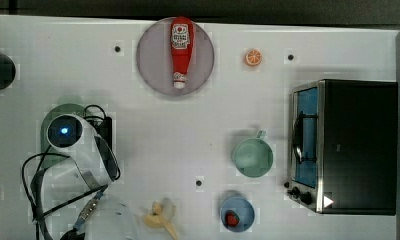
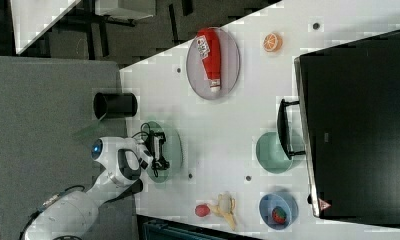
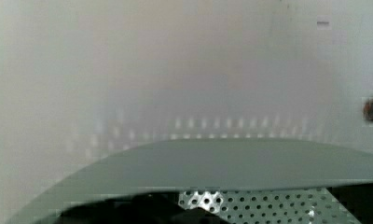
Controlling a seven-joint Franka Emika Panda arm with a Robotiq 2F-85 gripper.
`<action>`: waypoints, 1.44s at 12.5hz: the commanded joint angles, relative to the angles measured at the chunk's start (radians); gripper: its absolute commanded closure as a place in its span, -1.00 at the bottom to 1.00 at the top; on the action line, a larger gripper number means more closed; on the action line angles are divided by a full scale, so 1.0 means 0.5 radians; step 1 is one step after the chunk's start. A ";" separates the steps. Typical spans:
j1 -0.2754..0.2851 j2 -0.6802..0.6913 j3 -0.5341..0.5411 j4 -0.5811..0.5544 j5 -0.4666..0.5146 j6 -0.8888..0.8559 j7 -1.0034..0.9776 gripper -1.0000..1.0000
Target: Drag strainer left to right.
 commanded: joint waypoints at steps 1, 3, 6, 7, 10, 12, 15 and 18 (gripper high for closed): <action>0.174 -0.037 -0.083 0.040 -0.044 0.019 0.125 -1.00; 0.243 -0.035 -0.185 0.036 -0.043 0.008 0.147 -1.00; 0.238 -0.035 -0.258 0.030 -0.043 0.010 0.144 -1.00; 0.225 -0.038 -0.276 0.026 -0.043 0.009 0.140 -1.00; 0.159 -0.086 -0.323 -0.012 -0.043 -0.010 0.133 -1.00; 0.098 -0.137 -0.335 -0.066 -0.044 -0.026 0.076 -1.00; -0.021 -0.209 -0.348 -0.150 -0.044 -0.031 -0.064 -1.00; -0.118 -0.261 -0.388 -0.216 -0.044 -0.030 -0.235 -1.00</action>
